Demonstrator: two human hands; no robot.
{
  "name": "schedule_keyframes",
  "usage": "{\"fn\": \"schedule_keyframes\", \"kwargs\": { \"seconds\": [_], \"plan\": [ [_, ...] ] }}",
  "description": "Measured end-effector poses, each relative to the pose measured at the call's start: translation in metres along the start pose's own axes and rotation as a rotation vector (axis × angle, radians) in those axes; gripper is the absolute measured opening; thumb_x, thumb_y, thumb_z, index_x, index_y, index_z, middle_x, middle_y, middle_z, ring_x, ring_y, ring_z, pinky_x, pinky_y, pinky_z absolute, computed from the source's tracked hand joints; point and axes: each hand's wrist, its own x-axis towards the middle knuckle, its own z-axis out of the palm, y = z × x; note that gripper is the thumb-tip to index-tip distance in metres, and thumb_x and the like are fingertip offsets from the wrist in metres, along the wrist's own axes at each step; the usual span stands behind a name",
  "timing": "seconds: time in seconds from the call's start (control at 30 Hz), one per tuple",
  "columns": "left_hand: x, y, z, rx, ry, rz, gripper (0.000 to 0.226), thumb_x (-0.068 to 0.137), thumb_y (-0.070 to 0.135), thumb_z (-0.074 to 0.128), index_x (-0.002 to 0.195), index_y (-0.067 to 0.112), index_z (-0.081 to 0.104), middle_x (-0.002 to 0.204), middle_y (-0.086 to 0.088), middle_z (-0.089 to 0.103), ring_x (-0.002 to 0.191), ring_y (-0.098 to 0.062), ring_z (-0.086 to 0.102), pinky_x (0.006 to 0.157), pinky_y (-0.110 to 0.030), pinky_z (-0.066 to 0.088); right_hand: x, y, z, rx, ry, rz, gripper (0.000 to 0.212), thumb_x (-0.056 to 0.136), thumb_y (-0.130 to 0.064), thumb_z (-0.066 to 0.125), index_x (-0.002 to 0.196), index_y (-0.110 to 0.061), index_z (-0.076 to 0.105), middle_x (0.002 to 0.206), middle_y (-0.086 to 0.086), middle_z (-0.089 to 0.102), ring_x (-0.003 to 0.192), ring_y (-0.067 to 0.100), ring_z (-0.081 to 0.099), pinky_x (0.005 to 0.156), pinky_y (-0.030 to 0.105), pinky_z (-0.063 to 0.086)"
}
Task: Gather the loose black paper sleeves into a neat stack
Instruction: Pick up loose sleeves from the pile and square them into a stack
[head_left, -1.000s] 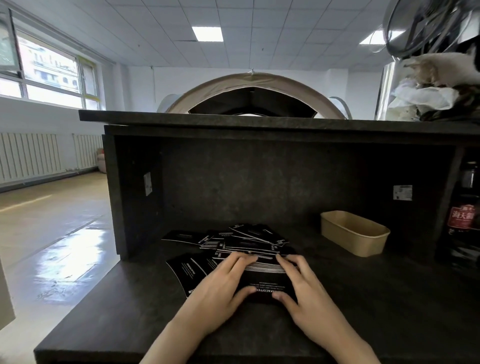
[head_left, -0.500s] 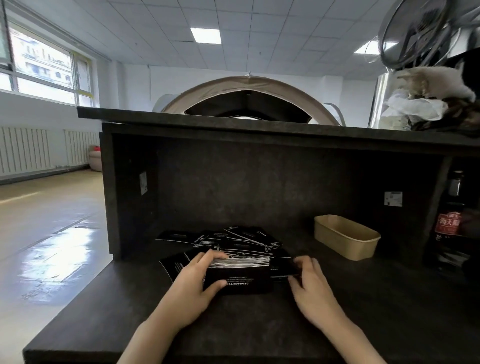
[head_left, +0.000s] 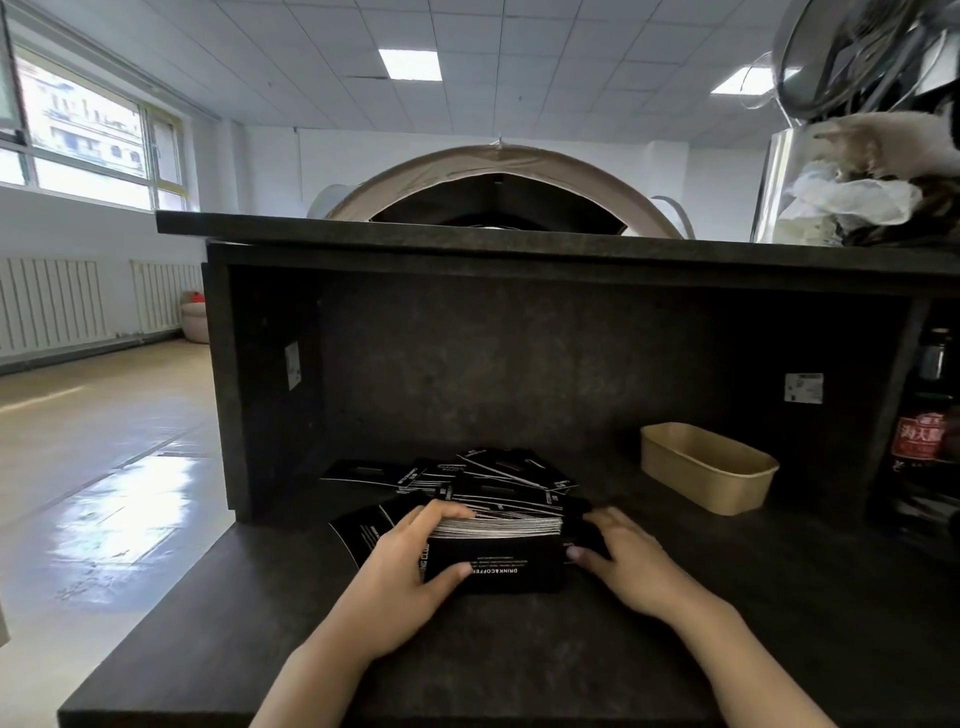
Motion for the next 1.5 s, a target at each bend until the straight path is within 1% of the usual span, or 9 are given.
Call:
{"fn": "schedule_keyframes", "kwargs": {
  "seconds": [0.2, 0.37, 0.6, 0.73, 0.83, 1.0, 1.17, 1.3, 1.5],
  "plan": [
    [-0.002, 0.002, 0.0, -0.015, -0.017, 0.017, 0.046, 0.086, 0.02, 0.07, 0.122, 0.041, 0.051, 0.121, 0.019, 0.057, 0.117, 0.001, 0.053, 0.1, -0.015, 0.041, -0.002, 0.003, -0.004, 0.248, 0.072, 0.027, 0.063, 0.076, -0.024, 0.08, 0.133, -0.019, 0.052, 0.118, -0.003, 0.042, 0.108, 0.01, 0.047, 0.098, 0.021, 0.038],
    [-0.003, 0.006, -0.002, -0.015, -0.026, 0.014, 0.047, 0.086, 0.019, 0.07, 0.122, 0.041, 0.049, 0.121, 0.021, 0.057, 0.117, 0.003, 0.053, 0.1, -0.014, 0.041, -0.005, 0.004, -0.008, 0.377, 0.24, 0.079, 0.034, 0.071, -0.009, 0.082, 0.099, -0.021, 0.068, 0.107, 0.002, 0.054, 0.095, 0.011, 0.052, 0.073, 0.016, 0.038],
    [-0.006, 0.01, 0.0, -0.037, -0.06, -0.053, 0.062, 0.086, 0.024, 0.07, 0.133, 0.045, 0.035, 0.118, 0.03, 0.058, 0.114, 0.011, 0.053, 0.097, -0.006, 0.039, -0.012, 0.001, -0.018, 0.763, 0.391, 0.086, 0.022, 0.089, 0.0, 0.06, 0.086, -0.02, 0.068, 0.099, -0.004, 0.066, 0.107, 0.015, 0.058, 0.096, 0.037, 0.047],
    [-0.005, 0.009, 0.002, -0.011, -0.063, -0.061, 0.079, 0.088, 0.028, 0.068, 0.146, 0.046, 0.018, 0.133, 0.032, 0.047, 0.124, 0.015, 0.043, 0.105, -0.007, 0.032, -0.019, -0.01, -0.021, 0.868, 0.3, -0.029, 0.025, 0.097, -0.007, 0.049, 0.088, -0.02, 0.069, 0.096, 0.002, 0.07, 0.1, 0.023, 0.065, 0.09, 0.044, 0.052],
    [-0.005, 0.009, 0.005, 0.039, -0.069, -0.034, 0.086, 0.089, 0.032, 0.066, 0.149, 0.045, 0.007, 0.144, 0.034, 0.034, 0.133, 0.017, 0.029, 0.111, -0.01, 0.023, -0.022, -0.019, -0.014, 0.94, 0.058, -0.148, 0.029, 0.1, -0.036, 0.043, 0.095, -0.025, 0.069, 0.105, 0.008, 0.068, 0.103, 0.028, 0.064, 0.091, 0.048, 0.049],
    [-0.004, 0.013, 0.006, 0.056, -0.067, 0.047, 0.061, 0.087, 0.03, 0.068, 0.138, 0.045, 0.038, 0.129, 0.029, 0.046, 0.125, 0.009, 0.043, 0.109, -0.017, 0.035, -0.031, -0.035, -0.008, 0.808, -0.16, -0.27, 0.039, 0.101, -0.041, 0.034, 0.106, -0.02, 0.066, 0.104, -0.003, 0.07, 0.1, 0.007, 0.065, 0.085, 0.016, 0.047],
    [-0.004, 0.014, 0.004, 0.051, -0.052, 0.062, 0.043, 0.086, 0.026, 0.07, 0.123, 0.041, 0.053, 0.116, 0.026, 0.054, 0.115, 0.005, 0.052, 0.1, -0.013, 0.04, -0.011, -0.013, -0.005, 0.569, 0.294, -0.043, 0.023, 0.1, -0.032, 0.045, 0.102, -0.02, 0.064, 0.106, -0.002, 0.066, 0.105, 0.013, 0.061, 0.092, 0.031, 0.048],
    [-0.004, 0.012, 0.003, 0.041, -0.041, 0.039, 0.047, 0.085, 0.028, 0.072, 0.126, 0.043, 0.055, 0.116, 0.025, 0.058, 0.115, 0.008, 0.052, 0.099, -0.008, 0.038, -0.007, 0.001, 0.001, -0.06, 0.168, 0.197, 0.048, 0.093, -0.048, 0.053, 0.131, -0.018, 0.051, 0.131, 0.002, 0.051, 0.124, 0.02, 0.048, 0.103, 0.036, 0.038],
    [-0.004, 0.011, 0.005, 0.057, -0.049, 0.038, 0.05, 0.086, 0.032, 0.07, 0.13, 0.045, 0.051, 0.12, 0.026, 0.057, 0.118, 0.01, 0.05, 0.102, -0.008, 0.036, -0.008, -0.003, -0.002, 0.066, 0.128, 0.195, 0.041, 0.087, -0.044, 0.064, 0.122, -0.023, 0.059, 0.129, -0.004, 0.049, 0.126, 0.015, 0.045, 0.106, 0.036, 0.032]
  ]
}}
